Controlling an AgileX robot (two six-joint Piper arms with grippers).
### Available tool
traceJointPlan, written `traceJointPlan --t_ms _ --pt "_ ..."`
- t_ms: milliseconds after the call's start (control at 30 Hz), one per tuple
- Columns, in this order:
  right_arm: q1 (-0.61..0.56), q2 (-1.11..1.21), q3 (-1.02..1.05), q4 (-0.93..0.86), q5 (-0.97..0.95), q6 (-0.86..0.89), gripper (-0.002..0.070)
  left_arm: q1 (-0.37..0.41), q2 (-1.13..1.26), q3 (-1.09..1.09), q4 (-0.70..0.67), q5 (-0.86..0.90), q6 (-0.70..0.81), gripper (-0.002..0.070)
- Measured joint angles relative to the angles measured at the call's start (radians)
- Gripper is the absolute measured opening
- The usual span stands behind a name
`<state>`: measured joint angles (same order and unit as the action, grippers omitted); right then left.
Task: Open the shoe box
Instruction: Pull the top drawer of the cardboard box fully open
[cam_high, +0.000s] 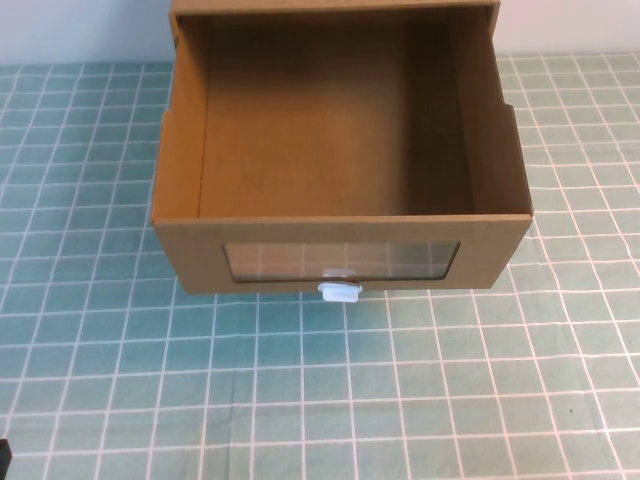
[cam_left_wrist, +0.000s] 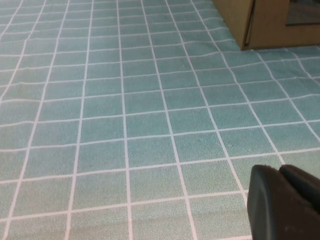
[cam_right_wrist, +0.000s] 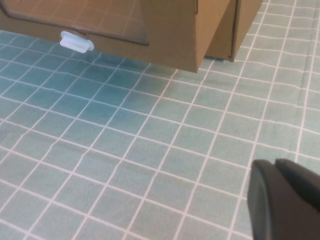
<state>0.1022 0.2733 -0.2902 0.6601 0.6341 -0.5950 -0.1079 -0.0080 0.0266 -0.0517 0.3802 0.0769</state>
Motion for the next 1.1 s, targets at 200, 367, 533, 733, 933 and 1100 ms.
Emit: traceJointPlan --t_ms 200,367,533,733,933,1100 --pt "0.0 -0.055 0.001 -0.039 -0.026 0.0 -0.0013 0.0 -0.002 0.0 0.0 0.002 0.0 -0.0005" --pt "0.019 -0.13 0.033 -0.235 -0.177 0.232 -0.0013 0.0 -0.002 0.0 0.0 0.002 0.0 -0.0005" --pt "0.033 -0.182 0.082 -0.463 -0.21 0.528 -0.0013 0.0 -0.002 0.0 0.0 0.002 0.0 -0.0005" --pt "0.033 -0.275 0.161 -0.587 -0.203 0.571 -0.0013 0.0 -0.002 0.0 0.0 0.002 0.0 -0.0005" --pt "0.033 -0.283 0.299 -0.567 -0.256 0.574 -0.0013 0.0 -0.003 0.0 0.0 0.002 0.0 -0.0005" --pt "0.012 -0.283 0.314 -0.558 -0.26 0.575 -0.0013 0.0 -0.004 0.0 0.0 0.002 0.0 -0.0005"
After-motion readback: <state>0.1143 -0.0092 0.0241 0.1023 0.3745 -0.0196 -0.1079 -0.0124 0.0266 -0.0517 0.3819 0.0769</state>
